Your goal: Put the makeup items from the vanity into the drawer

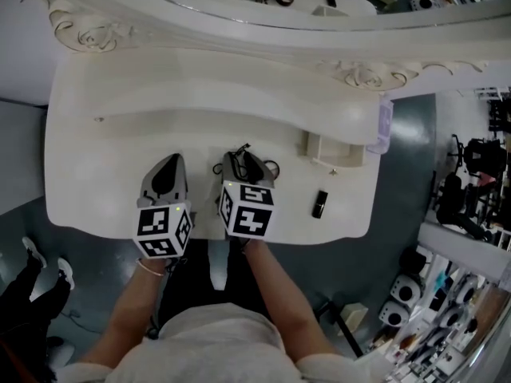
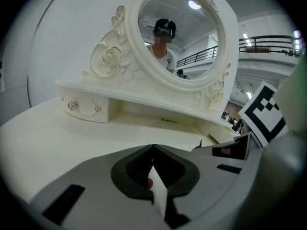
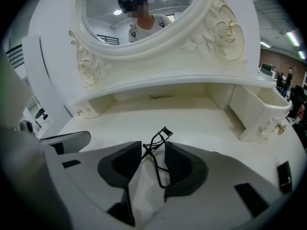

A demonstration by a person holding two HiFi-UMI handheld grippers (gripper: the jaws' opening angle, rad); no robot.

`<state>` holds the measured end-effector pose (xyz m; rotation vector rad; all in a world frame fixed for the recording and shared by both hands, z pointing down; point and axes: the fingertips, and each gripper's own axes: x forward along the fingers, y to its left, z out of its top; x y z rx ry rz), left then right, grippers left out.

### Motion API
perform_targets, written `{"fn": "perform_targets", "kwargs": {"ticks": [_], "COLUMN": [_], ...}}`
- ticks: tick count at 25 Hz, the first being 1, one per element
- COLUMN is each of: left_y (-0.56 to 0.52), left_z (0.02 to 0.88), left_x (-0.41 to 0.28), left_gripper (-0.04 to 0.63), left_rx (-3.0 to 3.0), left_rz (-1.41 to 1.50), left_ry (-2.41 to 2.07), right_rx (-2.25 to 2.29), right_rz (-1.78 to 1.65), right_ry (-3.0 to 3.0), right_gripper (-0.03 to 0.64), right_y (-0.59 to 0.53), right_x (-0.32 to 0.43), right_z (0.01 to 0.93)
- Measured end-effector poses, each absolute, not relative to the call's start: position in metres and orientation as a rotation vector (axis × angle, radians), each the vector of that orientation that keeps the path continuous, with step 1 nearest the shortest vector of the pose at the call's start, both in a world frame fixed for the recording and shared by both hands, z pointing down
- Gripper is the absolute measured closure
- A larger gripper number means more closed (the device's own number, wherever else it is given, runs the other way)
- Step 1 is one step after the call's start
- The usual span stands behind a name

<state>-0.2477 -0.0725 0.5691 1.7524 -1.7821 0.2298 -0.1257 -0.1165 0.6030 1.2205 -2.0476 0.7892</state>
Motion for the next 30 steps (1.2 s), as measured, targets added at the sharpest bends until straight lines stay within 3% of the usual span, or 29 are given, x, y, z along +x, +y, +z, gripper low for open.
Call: {"fn": "perform_targets", "kwargs": {"ticks": [30], "left_y": [-0.088], "left_z": [0.558], "left_x": [-0.216], "left_gripper": [0.594], "left_rx": [1.801], "left_rz": [0.234], "left_ry": [-1.753], "right_rx": [1.189], "right_rz": [0.740], "right_ry": [-2.076], "right_gripper": [0.512], "right_y": [-0.116], "right_x": [-0.112], "right_z": [0.583]}}
